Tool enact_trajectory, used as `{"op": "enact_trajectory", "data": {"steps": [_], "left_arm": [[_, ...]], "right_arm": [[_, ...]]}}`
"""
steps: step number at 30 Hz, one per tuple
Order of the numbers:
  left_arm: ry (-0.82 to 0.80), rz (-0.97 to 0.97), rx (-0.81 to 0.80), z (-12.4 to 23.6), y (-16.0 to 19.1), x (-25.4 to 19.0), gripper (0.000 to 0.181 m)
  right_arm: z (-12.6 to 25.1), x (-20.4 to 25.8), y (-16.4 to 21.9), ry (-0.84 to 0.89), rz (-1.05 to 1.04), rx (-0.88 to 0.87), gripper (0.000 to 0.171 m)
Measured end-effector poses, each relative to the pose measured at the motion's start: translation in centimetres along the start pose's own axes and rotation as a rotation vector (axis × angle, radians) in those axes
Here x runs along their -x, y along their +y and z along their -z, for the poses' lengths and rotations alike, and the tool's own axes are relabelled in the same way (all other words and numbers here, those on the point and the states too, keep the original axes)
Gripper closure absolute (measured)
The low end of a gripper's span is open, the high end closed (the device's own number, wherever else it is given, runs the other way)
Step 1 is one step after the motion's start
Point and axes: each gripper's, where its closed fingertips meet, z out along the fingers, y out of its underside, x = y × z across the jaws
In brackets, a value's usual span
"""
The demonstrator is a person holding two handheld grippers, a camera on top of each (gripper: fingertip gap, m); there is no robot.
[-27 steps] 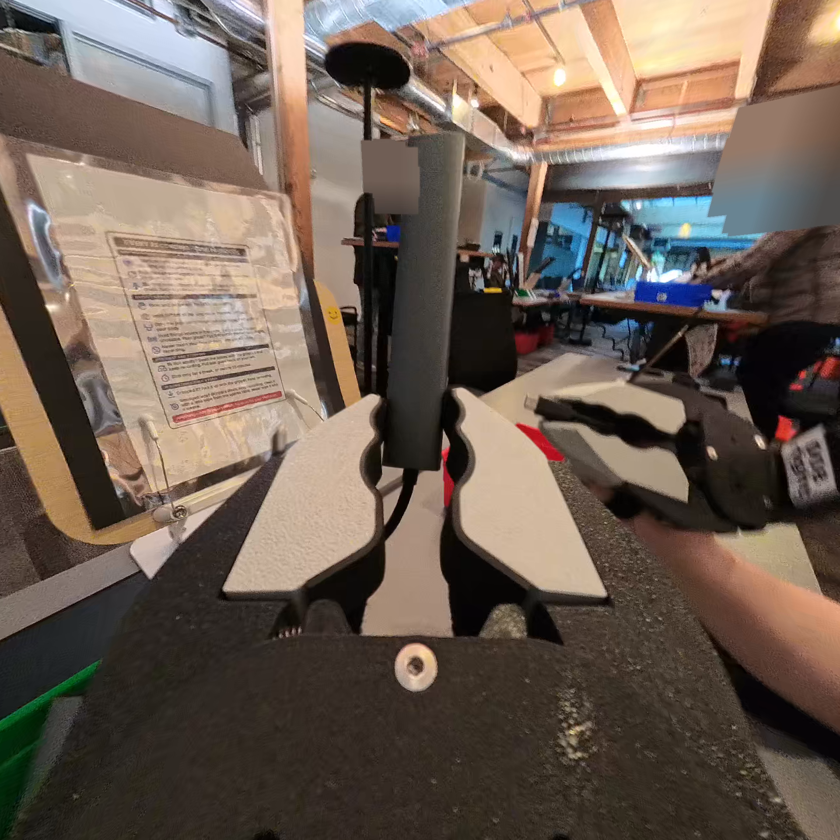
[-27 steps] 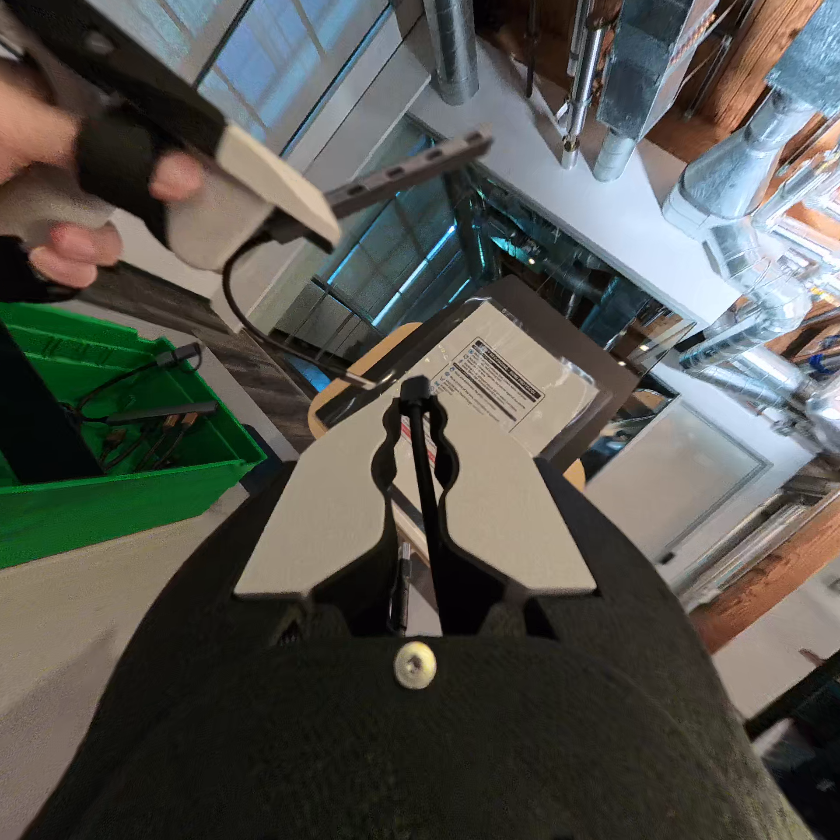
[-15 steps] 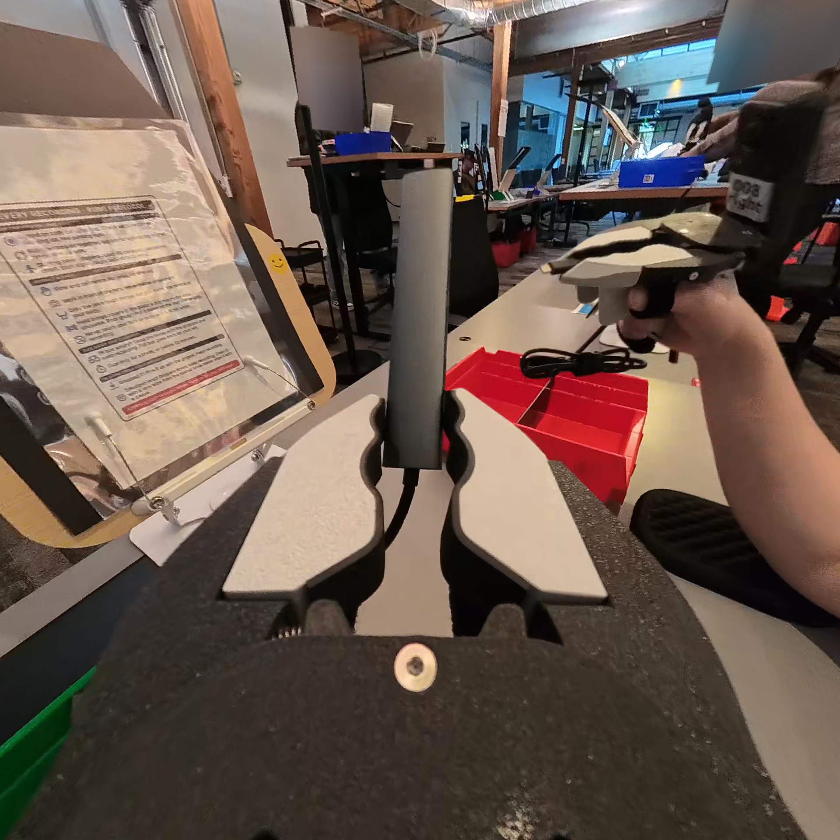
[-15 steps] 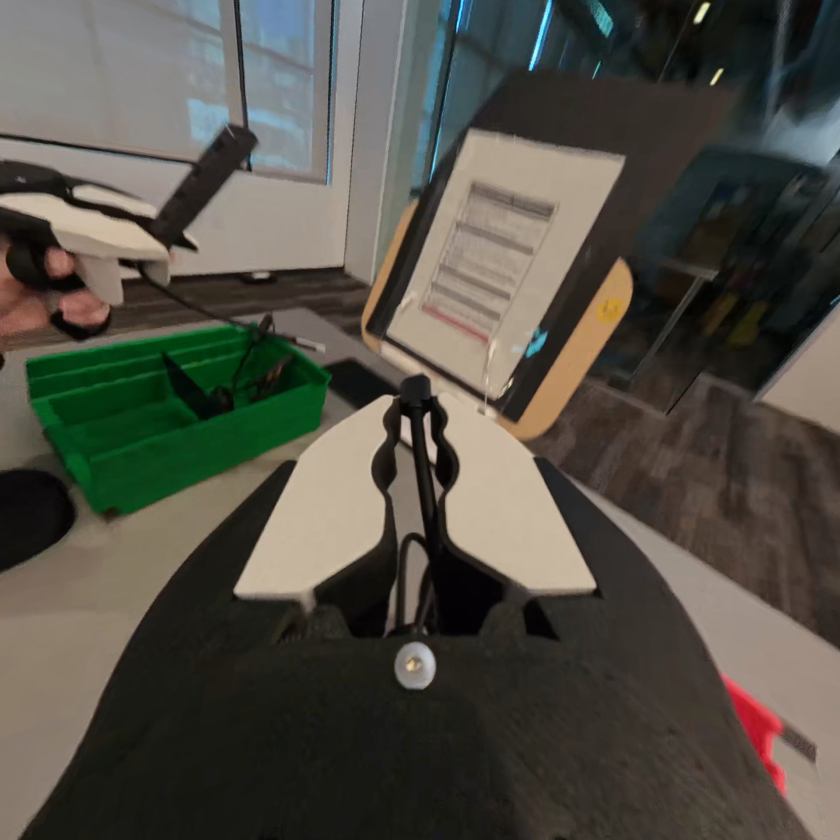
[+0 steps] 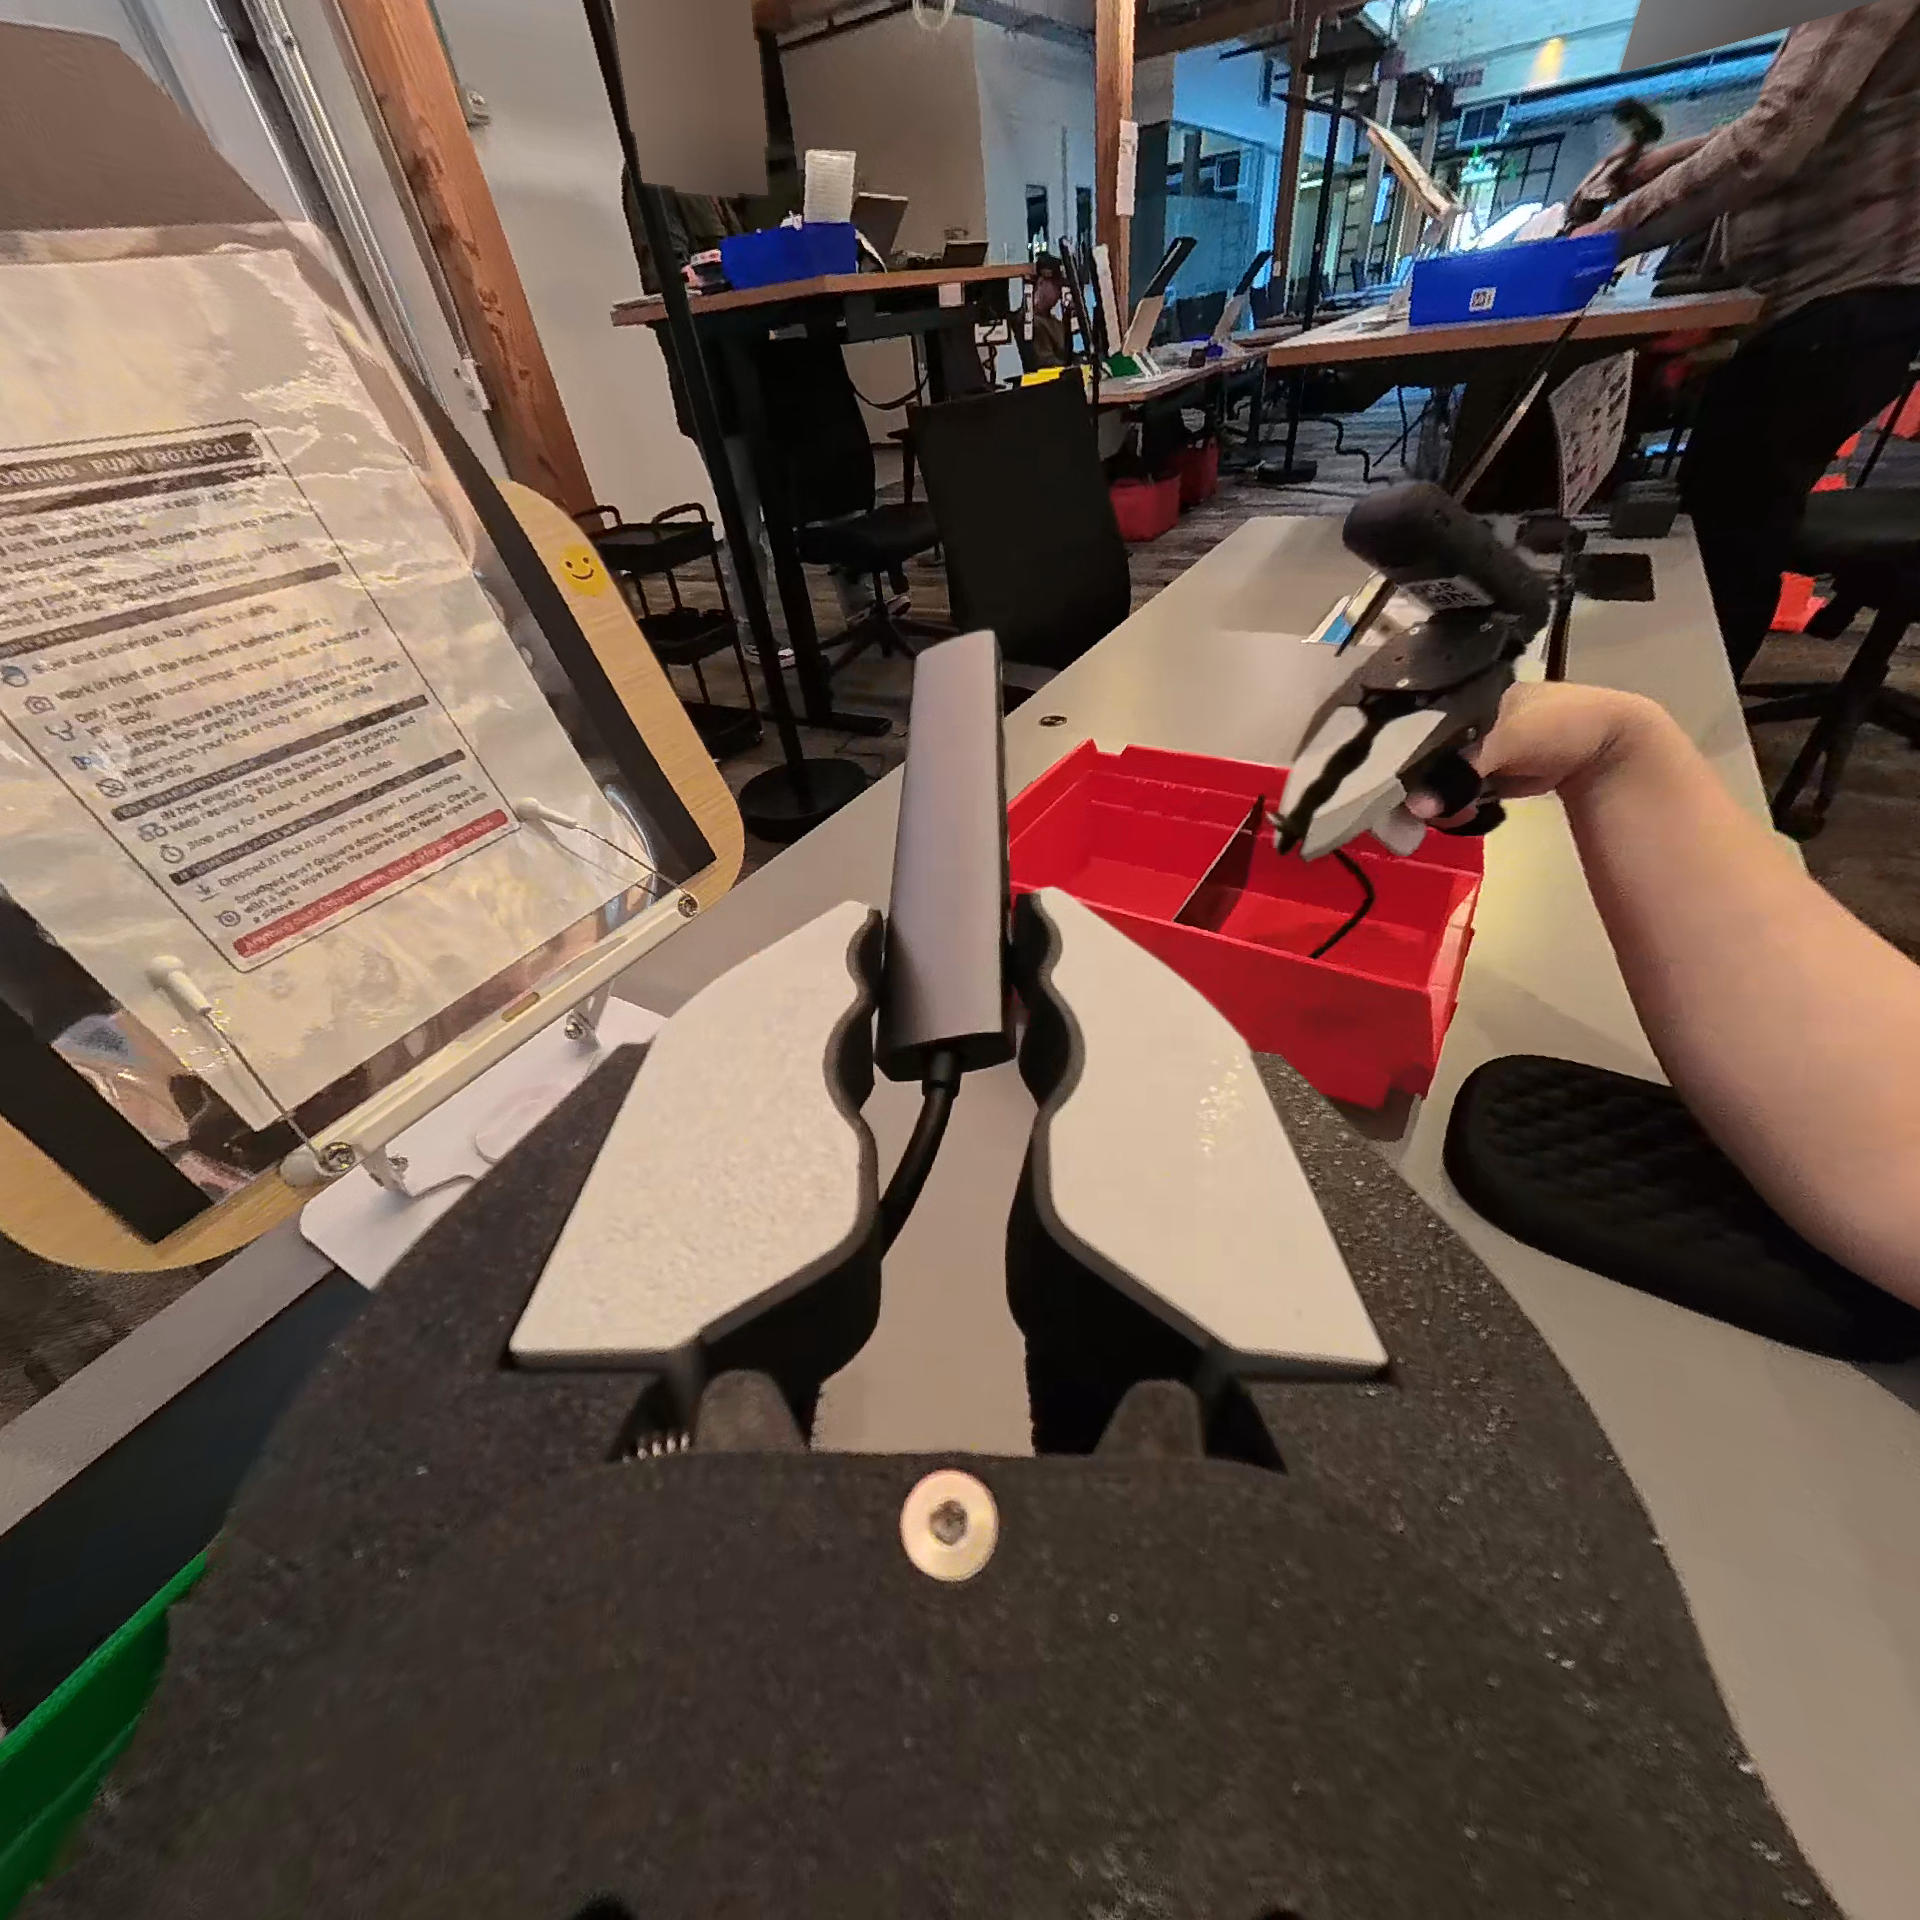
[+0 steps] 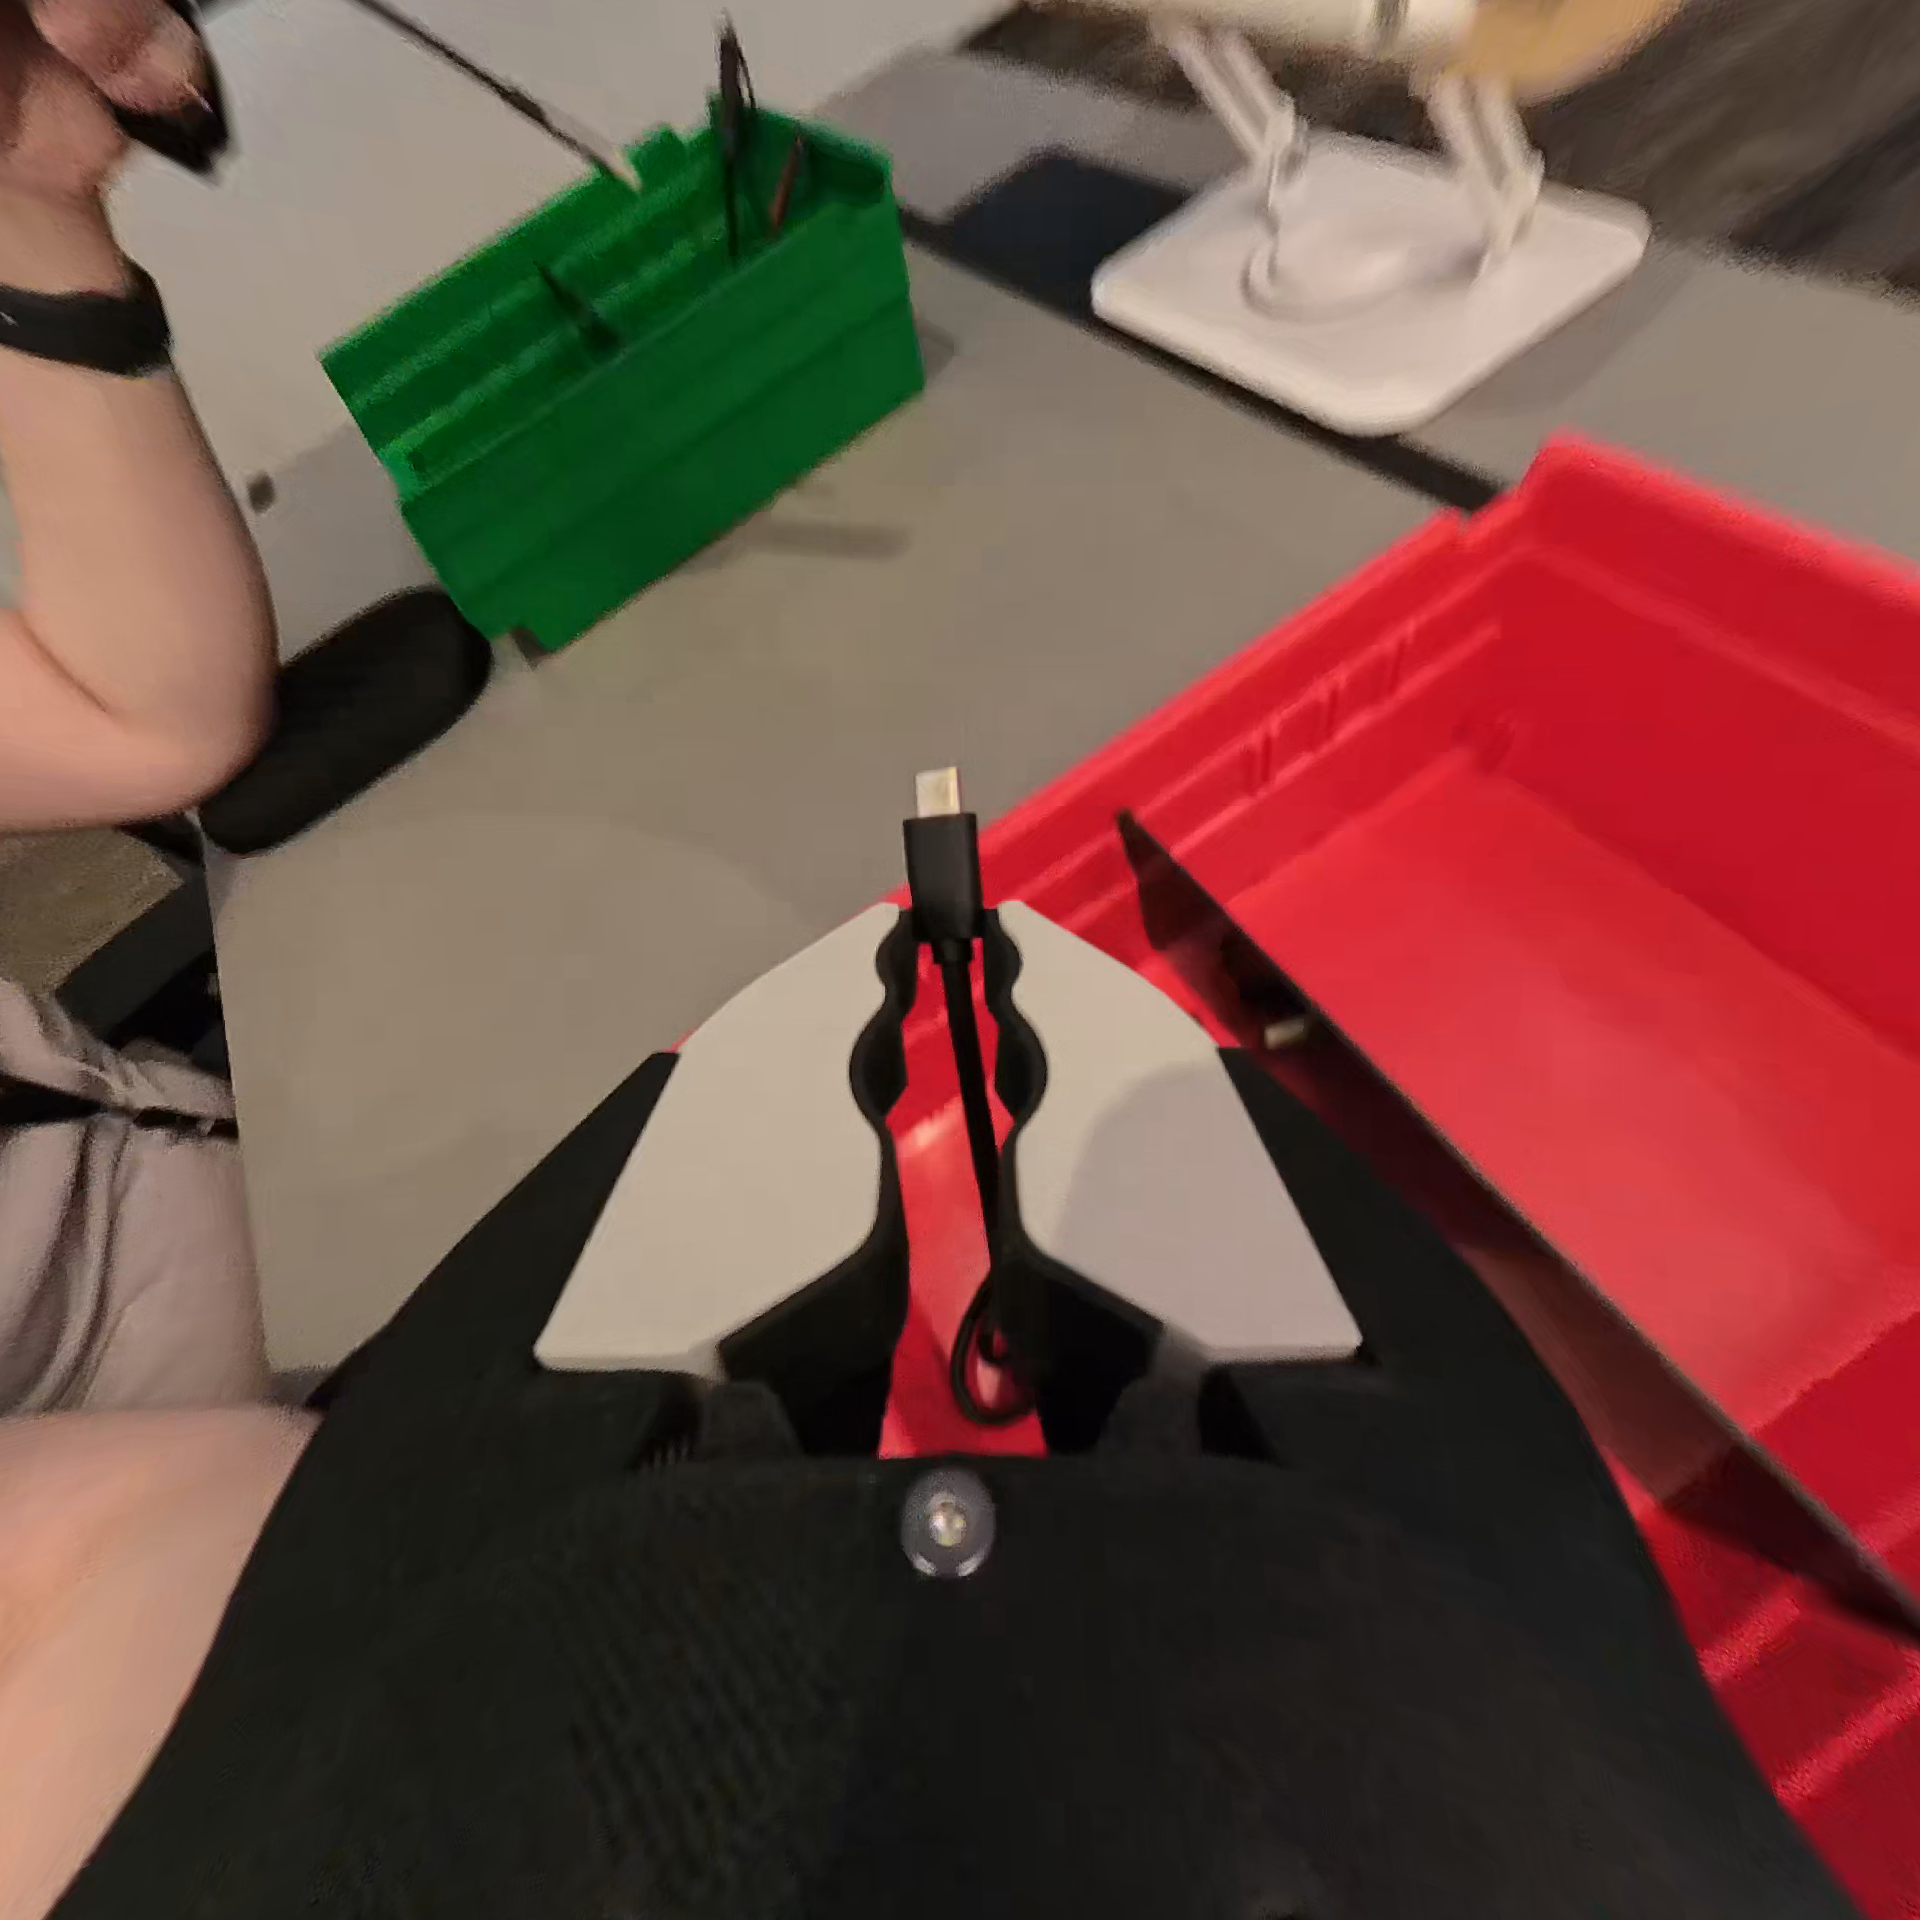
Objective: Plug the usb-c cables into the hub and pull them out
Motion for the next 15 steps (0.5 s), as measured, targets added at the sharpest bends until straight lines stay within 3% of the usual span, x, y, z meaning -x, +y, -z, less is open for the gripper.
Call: {"op": "enact_trajectory", "data": {"steps": [4, 9, 15], "left_arm": [[0.002, -0.025, 0.025, -0.8, 0.4, -0.6, 0.158], [0.019, -0.049, 0.058, -1.8, 1.0, -1.6, 0.158], [0.031, -0.070, 0.076, -2.4, 1.2, -2.4, 0.158]], "right_arm": [[-0.3, -2.2, 4.4, 0.103, -0.106, 0.212, 0.158], [-1.5, -3.0, 8.5, 0.109, -0.187, 0.436, 0.158], [-2.2, -1.3, 6.6, -0.037, -0.276, 0.340, 0.142]]}}
